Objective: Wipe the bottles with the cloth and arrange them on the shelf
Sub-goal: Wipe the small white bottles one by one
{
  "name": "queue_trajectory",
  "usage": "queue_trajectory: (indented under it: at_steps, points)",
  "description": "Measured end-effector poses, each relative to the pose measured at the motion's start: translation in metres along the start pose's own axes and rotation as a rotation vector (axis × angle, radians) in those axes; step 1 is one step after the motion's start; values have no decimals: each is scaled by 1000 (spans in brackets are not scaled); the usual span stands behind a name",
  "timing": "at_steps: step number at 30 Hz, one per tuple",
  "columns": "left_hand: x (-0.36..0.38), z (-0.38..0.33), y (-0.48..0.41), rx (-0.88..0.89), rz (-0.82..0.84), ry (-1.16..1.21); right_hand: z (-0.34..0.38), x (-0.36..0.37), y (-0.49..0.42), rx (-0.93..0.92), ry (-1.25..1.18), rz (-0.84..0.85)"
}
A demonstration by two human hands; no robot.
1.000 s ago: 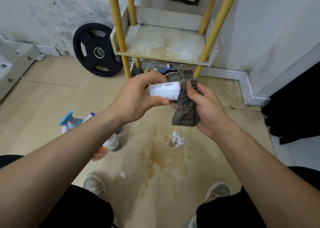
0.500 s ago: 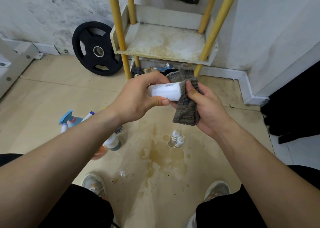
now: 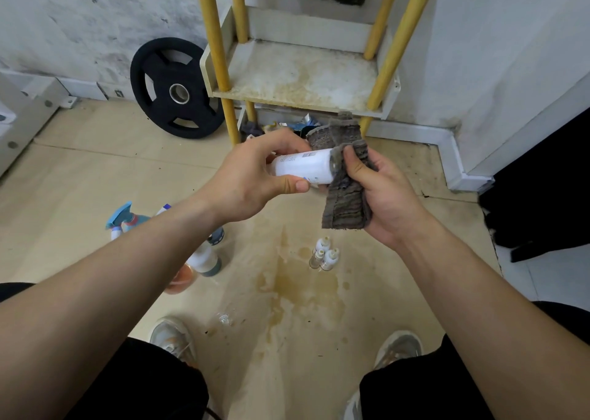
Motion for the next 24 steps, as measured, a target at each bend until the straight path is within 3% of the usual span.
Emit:
queue_trajectory:
  at_steps: [4, 8, 16, 21, 24]
  points:
    - [1, -2, 0, 8, 9, -63, 0, 1, 0, 0, 8, -25]
    - [0, -2, 0, -2, -4, -169, 4, 4, 2, -29, 71, 60]
    - [-5, 5, 0, -185, -77, -40, 1, 0, -1, 0, -6, 47]
    - [1, -3, 2, -227, 9, 116, -2, -3, -3, -48, 199, -22]
    - [0, -7, 3, -265, 68, 226, -3, -4, -4, -57, 168, -91]
Point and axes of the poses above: each hand's wrist, its own y-axis away from the middle knuckle, its own x-axis out of the palm, z = x × y, the point moved 4 cm from there along -y, towards the middle knuckle, and after that the axes turned 9 degrees about z, right-handed, at the moved point
